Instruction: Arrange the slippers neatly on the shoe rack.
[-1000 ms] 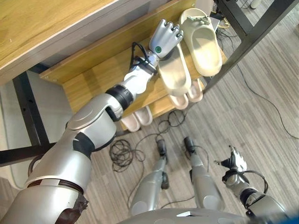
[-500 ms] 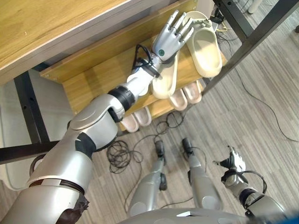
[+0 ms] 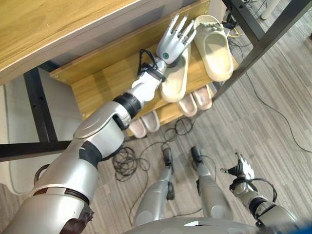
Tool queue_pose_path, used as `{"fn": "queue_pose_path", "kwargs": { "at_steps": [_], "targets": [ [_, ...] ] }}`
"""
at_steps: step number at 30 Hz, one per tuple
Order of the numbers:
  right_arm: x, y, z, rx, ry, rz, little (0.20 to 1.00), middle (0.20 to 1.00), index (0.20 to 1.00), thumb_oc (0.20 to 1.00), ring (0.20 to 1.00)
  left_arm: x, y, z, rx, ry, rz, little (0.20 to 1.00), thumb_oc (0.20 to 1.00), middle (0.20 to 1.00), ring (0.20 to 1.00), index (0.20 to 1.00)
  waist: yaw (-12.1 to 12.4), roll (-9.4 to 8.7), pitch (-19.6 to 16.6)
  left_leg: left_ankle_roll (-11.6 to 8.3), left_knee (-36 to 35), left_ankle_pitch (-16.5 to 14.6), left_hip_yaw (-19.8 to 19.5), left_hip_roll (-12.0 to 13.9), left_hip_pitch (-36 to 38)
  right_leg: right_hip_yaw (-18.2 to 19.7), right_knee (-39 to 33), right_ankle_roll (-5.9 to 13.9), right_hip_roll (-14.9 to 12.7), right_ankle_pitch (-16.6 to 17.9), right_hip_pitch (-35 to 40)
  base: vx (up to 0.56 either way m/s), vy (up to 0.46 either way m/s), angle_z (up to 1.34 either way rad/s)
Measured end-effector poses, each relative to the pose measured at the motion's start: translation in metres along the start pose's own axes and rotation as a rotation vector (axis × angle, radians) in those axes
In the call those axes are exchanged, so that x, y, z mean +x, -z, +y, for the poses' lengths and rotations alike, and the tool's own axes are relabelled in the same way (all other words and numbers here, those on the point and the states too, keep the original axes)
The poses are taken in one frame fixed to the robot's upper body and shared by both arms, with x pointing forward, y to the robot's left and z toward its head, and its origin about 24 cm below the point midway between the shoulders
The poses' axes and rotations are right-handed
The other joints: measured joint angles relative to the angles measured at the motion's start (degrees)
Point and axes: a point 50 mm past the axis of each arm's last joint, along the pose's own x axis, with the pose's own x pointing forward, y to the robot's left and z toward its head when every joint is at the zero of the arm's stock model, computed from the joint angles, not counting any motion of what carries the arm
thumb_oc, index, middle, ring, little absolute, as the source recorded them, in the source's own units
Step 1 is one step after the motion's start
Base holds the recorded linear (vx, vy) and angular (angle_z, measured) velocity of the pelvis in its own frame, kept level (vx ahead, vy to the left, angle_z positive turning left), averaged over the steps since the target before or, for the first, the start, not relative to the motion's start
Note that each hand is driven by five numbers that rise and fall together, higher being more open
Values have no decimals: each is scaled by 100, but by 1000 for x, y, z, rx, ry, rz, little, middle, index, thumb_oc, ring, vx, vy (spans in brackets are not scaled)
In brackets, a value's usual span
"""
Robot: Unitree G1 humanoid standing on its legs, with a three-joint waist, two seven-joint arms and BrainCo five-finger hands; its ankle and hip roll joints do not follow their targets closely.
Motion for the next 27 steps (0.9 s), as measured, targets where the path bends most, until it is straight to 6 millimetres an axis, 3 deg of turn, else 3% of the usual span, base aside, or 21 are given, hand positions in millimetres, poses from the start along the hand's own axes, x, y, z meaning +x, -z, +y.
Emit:
{"fn": "queue_pose_path", "kwargs": {
  "at_steps": [6, 15, 23, 27],
  "targets": [
    [-4, 13, 1, -5, -13, 36, 1000, 1000, 1000, 1000, 1000, -2, 5, 1, 4, 1, -22, 1000, 1000, 1000, 1000, 1000, 138, 159, 17, 1, -1, 1, -11, -3, -6, -10, -8, 0, -3, -1, 2, 0, 0, 0],
    [-3, 14, -1, 10, -19, 46, 1000, 1000, 1000, 1000, 1000, -2, 14, 10, -11, -20, -54, 1000, 1000, 1000, 1000, 1000, 158, 176, 20, -19, -10, 15, -56, 9, -10, -58, -12, -1, 7, -3, 11, 0, -2, 0],
    [-2, 15, -2, 25, -23, 60, 1000, 1000, 1000, 1000, 1000, -1, 8, 20, -98, -53, -63, 1000, 1000, 1000, 1000, 1000, 271, 203, 67, -39, -12, 29, -72, 11, -2, -87, -12, -1, 5, -3, 27, 0, 0, 0],
    [-2, 17, -3, 31, -19, 77, 1000, 1000, 1000, 1000, 1000, -5, 14, 25, -95, -51, -98, 1000, 1000, 1000, 1000, 1000, 273, 298, 199, -47, -12, 35, -74, 7, 30, -97, -12, -1, 0, -3, 62, 0, 0, 0]
  ]
}}
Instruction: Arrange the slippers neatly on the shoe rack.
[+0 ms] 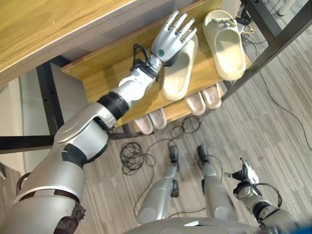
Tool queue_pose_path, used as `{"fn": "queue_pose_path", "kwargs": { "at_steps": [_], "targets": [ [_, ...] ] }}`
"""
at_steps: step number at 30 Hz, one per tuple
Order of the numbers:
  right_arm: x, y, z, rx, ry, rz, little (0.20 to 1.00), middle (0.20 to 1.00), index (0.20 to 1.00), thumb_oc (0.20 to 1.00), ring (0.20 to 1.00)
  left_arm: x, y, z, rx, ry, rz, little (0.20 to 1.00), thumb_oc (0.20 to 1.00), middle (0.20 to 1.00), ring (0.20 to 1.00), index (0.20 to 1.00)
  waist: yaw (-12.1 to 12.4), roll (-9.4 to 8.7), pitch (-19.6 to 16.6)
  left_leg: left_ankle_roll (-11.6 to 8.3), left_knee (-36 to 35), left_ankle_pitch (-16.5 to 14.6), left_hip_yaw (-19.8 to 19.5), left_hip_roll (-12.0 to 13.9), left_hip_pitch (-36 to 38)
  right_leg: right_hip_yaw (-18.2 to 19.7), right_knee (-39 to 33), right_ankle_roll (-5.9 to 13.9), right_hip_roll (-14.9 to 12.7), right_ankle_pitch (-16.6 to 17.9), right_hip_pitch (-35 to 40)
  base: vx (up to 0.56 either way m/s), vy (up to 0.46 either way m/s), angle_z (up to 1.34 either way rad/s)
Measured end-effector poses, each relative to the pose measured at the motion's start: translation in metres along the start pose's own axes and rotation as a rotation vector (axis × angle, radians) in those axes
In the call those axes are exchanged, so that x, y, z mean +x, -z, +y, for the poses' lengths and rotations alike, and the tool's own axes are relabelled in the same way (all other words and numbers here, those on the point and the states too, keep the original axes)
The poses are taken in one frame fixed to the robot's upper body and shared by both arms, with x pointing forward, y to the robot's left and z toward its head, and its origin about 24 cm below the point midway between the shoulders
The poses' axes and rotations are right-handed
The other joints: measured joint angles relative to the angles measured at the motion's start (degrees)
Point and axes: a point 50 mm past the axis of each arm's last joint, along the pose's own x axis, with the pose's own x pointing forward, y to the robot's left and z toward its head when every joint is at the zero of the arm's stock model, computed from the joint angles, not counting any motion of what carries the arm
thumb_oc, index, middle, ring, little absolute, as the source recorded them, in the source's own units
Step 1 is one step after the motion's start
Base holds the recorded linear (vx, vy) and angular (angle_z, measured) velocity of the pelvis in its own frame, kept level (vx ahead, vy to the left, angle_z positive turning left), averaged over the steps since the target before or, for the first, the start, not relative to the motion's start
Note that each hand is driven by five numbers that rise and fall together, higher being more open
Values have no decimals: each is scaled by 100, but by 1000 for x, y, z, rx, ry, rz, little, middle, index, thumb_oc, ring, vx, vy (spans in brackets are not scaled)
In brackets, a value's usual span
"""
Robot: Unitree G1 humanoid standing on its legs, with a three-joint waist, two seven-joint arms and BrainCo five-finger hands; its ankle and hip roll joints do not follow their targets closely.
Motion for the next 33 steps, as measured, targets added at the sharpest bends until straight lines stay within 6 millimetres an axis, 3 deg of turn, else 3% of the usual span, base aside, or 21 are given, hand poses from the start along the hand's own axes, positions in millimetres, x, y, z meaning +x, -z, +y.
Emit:
{"fn": "queue_pose_path", "kwargs": {
  "at_steps": [6, 11, 15, 25, 29, 33],
  "targets": [
    [1, -1, -1, 18, -5, 7, 1000, 1000, 1000, 1000, 1000, -19, 0, -16, -76, 71, 42, 1000, 1000, 1000, 1000, 1000, 20, 74, 70, -5, -11, 3, -1, 7, 150, -9, -38, 1, -1, -3, 167, 0, 0, 0],
    [1, 1, -1, 13, -5, 21, 1000, 1000, 1000, 1000, 1000, -25, 3, -15, -160, 75, 86, 1000, 1000, 1000, 1000, 1000, 35, 83, 67, -14, -11, 6, -18, 9, 203, -28, -48, -5, -1, 1, 234, 0, -2, 1],
    [-1, 6, 0, 18, -18, 50, 1000, 1000, 1000, 1000, 1000, -46, 4, -23, -314, 113, 161, 1000, 1000, 1000, 1000, 1000, 49, 109, 62, -32, -14, -10, -39, 10, 351, -45, -100, -17, -4, 1, 409, 8, -7, 1],
    [-1, 18, -5, 32, -8, 103, 1000, 1000, 1000, 1000, 1000, -85, 18, -38, -471, 176, 307, 1000, 1000, 1000, 1000, 1000, 239, 249, -34, -63, -15, -22, -154, -12, 500, -176, -182, -30, -39, 8, 645, -2, -9, 7],
    [-1, 20, -5, 39, -19, 118, 1000, 1000, 1000, 1000, 1000, -105, 14, -45, -589, 215, 374, 1000, 1000, 1000, 1000, 1000, 274, 277, -65, -43, -14, -9, -161, -15, 596, -183, -196, -27, -45, 5, 756, 0, 0, 0],
    [0, 21, -6, 37, -25, 125, 1000, 1000, 1000, 1000, 1000, -112, 8, -45, -664, 226, 393, 1000, 1000, 1000, 1000, 1000, 302, 310, -134, -77, -15, -33, -177, -18, 598, -192, -193, -26, -47, 4, 759, 0, 0, 0]
  ]
}}
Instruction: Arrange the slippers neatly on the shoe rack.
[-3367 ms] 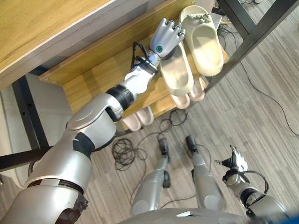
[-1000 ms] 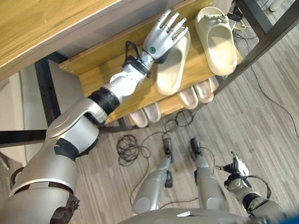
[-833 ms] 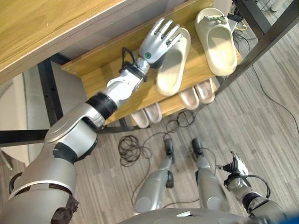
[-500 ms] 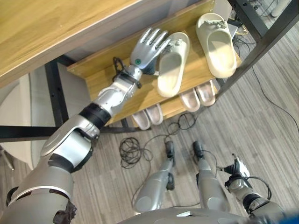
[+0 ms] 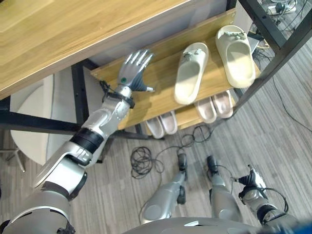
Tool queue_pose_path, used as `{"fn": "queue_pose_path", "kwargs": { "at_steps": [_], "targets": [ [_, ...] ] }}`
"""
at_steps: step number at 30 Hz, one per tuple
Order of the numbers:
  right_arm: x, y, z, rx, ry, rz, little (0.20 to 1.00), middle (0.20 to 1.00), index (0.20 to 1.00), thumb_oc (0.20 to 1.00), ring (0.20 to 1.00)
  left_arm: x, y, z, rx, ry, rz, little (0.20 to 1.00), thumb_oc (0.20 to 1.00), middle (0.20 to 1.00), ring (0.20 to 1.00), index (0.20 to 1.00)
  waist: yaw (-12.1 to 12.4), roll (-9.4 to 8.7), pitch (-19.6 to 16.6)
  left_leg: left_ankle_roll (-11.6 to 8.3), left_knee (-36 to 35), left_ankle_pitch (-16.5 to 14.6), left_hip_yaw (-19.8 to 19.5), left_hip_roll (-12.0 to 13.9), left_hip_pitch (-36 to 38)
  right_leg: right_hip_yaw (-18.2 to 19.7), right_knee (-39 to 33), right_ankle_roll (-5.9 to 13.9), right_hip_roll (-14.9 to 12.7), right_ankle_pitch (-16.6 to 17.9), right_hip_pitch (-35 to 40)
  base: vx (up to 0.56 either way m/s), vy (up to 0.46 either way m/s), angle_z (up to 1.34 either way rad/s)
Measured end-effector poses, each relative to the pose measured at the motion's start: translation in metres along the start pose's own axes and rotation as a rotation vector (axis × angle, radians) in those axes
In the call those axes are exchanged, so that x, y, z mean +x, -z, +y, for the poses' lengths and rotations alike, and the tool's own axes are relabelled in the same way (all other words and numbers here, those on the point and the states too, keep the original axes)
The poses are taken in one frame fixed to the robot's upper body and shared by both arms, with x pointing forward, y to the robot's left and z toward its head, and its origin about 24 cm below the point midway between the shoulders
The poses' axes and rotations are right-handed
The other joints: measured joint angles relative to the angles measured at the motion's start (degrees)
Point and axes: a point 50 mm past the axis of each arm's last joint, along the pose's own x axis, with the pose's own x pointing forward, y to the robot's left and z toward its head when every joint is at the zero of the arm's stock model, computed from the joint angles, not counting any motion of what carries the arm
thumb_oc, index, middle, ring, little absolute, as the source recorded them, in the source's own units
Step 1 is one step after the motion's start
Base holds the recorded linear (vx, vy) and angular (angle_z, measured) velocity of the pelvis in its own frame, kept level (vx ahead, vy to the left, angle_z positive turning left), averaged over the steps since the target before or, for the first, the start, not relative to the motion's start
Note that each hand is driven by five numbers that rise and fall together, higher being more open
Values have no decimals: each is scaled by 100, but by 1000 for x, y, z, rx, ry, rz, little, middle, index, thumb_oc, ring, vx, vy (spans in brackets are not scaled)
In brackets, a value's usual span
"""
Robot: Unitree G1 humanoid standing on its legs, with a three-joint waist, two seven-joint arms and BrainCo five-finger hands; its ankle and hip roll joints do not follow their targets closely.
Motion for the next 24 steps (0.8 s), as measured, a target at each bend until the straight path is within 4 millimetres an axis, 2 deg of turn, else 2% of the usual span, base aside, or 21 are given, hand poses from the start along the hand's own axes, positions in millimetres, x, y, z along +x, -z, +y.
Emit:
{"fn": "queue_pose_path", "kwargs": {
  "at_steps": [6, 15, 24],
  "targets": [
    [-2, 6, 2, -7, -14, 19, 1000, 1000, 1000, 1000, 1000, -13, -13, -8, -107, 37, -40, 1000, 1000, 1000, 1000, 1000, 16, 41, -131, 2, -1, -1, -16, -3, 0, 2, 1, 0, 0, 0, -1, 0, 0, 0],
    [-4, 13, 4, -16, -23, 39, 1000, 1000, 1000, 1000, 1000, -19, -21, -16, -233, 89, -35, 1000, 1000, 1000, 1000, 1000, 14, 100, -190, 3, -1, 1, -18, -1, 1, 2, 0, -1, 3, 2, 0, 0, 0, 0],
    [-4, 14, 3, 1, -18, 53, 1000, 1000, 1000, 1000, 1000, -34, -34, -40, -320, 161, -15, 1000, 1000, 1000, 1000, 1000, 14, 161, -234, 2, -1, 0, -18, -2, 7, 4, 3, 0, 2, 0, 3, 0, 0, 0]
  ]
}}
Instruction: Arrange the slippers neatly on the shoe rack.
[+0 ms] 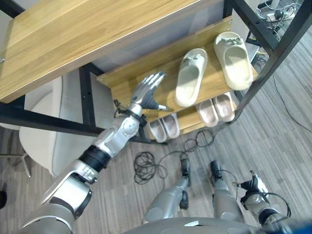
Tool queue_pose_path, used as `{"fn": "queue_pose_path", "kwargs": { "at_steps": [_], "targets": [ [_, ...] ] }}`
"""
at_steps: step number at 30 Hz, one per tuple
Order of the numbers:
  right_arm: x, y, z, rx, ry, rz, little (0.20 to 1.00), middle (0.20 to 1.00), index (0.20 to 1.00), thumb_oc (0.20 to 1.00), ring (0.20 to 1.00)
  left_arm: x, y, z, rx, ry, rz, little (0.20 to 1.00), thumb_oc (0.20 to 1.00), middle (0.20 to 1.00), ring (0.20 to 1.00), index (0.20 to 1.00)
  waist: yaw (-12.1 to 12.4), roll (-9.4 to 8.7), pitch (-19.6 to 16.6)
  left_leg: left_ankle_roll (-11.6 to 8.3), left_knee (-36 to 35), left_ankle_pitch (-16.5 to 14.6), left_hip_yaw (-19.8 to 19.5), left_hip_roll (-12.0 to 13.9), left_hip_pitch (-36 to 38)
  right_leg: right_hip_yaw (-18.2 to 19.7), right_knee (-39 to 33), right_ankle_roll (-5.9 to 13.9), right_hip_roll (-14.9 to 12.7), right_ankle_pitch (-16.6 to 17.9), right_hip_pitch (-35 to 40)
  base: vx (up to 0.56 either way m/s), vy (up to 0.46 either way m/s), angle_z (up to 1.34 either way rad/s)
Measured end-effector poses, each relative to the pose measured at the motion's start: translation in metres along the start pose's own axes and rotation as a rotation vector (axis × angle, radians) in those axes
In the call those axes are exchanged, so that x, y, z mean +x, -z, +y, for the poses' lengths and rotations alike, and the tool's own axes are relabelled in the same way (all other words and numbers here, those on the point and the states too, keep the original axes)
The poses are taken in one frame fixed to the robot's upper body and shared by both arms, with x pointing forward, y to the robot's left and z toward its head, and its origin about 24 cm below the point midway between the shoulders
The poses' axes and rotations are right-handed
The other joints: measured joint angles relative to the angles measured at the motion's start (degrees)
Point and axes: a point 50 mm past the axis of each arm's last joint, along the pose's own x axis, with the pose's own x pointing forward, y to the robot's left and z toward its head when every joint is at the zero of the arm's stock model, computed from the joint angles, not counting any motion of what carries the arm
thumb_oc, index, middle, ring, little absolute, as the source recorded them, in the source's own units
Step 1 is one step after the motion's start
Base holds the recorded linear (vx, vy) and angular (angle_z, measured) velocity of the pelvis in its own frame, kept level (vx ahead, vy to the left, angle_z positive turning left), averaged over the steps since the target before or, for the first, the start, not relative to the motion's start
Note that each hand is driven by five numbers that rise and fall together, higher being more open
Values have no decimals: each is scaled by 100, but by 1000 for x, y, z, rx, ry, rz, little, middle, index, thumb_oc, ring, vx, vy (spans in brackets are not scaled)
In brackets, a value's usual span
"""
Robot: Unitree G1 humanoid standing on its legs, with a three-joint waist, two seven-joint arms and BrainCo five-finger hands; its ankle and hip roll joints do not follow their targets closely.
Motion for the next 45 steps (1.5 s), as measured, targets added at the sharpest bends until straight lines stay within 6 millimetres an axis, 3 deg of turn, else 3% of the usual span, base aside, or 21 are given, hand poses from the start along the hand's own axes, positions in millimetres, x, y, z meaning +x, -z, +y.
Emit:
{"fn": "queue_pose_path", "kwargs": {
  "at_steps": [11, 18, 34, 45],
  "targets": [
    [0, 0, 0, 2, -2, 1, 1000, 1000, 1000, 1000, 1000, -3, -14, -25, -185, 15, 31, 1000, 1000, 1000, 1000, 1000, -6, 14, -9, 0, -2, -2, 0, -2, -6, 4, 20, 31, 0, -42, -22, 0, 0, 0],
    [1, -2, -1, 5, 1, -2, 1000, 1000, 1000, 1000, 1000, -8, -6, -47, -221, 58, 127, 1000, 1000, 1000, 1000, 1000, -6, 21, -14, -6, -2, -7, 1, -3, -14, 7, 24, 35, -2, -54, -31, 0, 0, 0],
    [1, 1, -3, 22, 8, 21, 1000, 1000, 1000, 1000, 1000, -19, 3, -61, -247, 92, 203, 1000, 1000, 1000, 1000, 1000, -23, 23, -14, -10, -3, -13, 40, -2, -14, 23, 36, 37, -4, -58, -45, 0, 0, 0],
    [1, 1, -3, 30, 7, 25, 1000, 1000, 1000, 1000, 1000, -16, -6, -67, -335, 86, 209, 1000, 1000, 1000, 1000, 1000, -35, 27, -17, -9, -3, -13, 52, -3, -14, 43, 175, 31, 3, -123, -118, 0, 0, 0]
  ]
}}
